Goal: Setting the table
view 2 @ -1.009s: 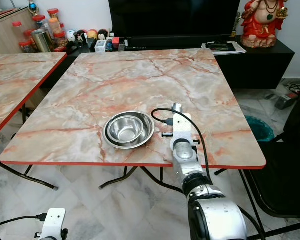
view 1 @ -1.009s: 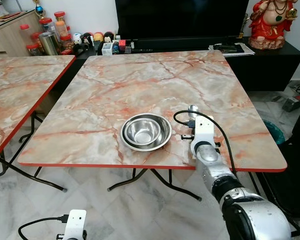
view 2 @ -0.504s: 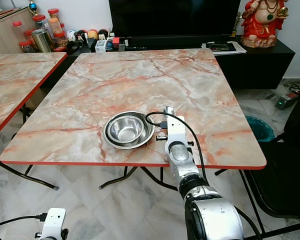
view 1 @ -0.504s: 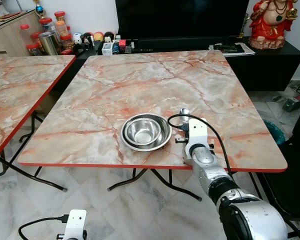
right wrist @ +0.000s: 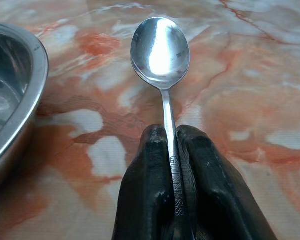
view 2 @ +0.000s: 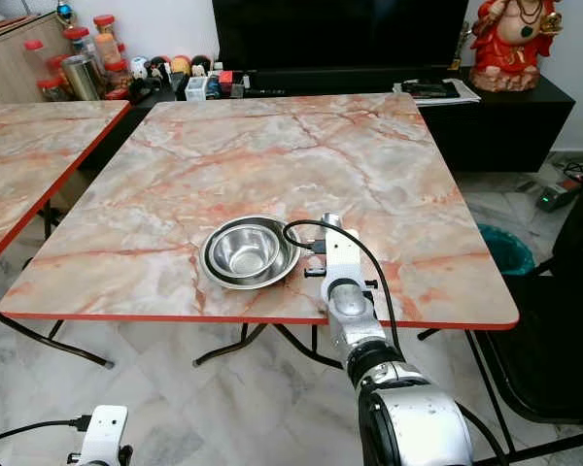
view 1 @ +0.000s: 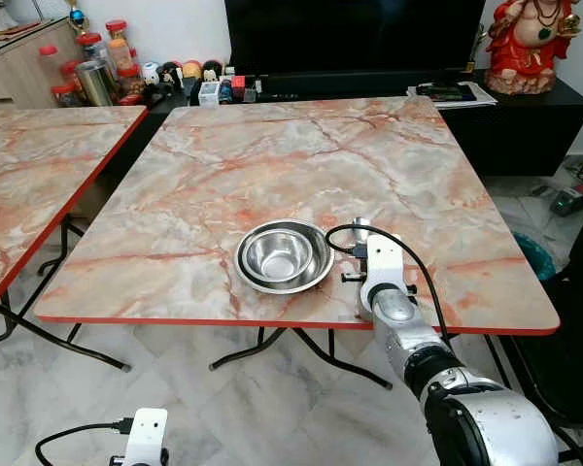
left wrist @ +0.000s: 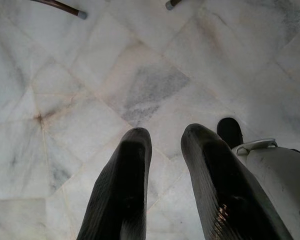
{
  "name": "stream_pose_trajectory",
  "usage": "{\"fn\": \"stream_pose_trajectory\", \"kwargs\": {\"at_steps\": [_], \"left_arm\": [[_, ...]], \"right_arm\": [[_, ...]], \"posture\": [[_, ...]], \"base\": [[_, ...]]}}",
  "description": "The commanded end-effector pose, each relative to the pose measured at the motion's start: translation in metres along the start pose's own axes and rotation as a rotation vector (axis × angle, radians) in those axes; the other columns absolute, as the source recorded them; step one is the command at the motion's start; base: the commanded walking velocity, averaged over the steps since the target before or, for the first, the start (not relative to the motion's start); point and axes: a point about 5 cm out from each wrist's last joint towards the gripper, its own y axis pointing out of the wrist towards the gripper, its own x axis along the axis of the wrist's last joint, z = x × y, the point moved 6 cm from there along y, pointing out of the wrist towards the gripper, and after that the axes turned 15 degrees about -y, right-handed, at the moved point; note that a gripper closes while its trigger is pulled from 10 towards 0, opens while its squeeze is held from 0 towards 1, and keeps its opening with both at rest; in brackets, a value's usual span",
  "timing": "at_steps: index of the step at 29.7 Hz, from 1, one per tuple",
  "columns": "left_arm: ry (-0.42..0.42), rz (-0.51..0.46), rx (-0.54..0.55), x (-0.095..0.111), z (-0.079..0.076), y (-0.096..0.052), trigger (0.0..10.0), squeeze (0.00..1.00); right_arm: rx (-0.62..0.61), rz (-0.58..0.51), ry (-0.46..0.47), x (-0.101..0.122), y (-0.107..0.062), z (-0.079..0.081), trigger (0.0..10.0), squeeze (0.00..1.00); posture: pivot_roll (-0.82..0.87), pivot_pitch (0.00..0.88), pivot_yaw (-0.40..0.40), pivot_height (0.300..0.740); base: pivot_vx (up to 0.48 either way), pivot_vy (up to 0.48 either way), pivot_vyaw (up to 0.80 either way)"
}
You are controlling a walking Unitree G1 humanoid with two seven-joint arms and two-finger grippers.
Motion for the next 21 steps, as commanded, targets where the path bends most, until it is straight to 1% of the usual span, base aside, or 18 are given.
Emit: {"fn": "stream_pose_trajectory", "kwargs": {"at_steps": [1, 13, 21], "left_arm": [[-0.001, 0.002, 0.011, 0.0004, 0.0070, -0.0004, 10.0, 0.00], [-0.004, 0.000, 0.016, 0.0000, 0.0074, -0.0005, 10.0, 0.00], [-0.003, 0.002, 0.018, -0.0006, 0.0076, -0.0006, 10.0, 0.00]], "right_arm": [[0.004, 0.008, 0.006, 0.0012, 0.0004, 0.0015, 10.0, 0.00], [0.010, 0.013, 0.002, 0.0007, 0.0005, 0.0022, 10.0, 0.00], [0.037, 0.021, -0.006, -0.0036, -0.0005, 0.0075, 10.0, 0.00]], "posture": [[0.05, 0.000, 0.078, 0.740], [0.06, 0.000, 0.071, 0.740], [0.06, 0.000, 0.068, 0.740]], "base": [[0.000, 0.000, 0.00], [0.000, 0.000, 0.00], [0.000, 0.000, 0.00]]}}
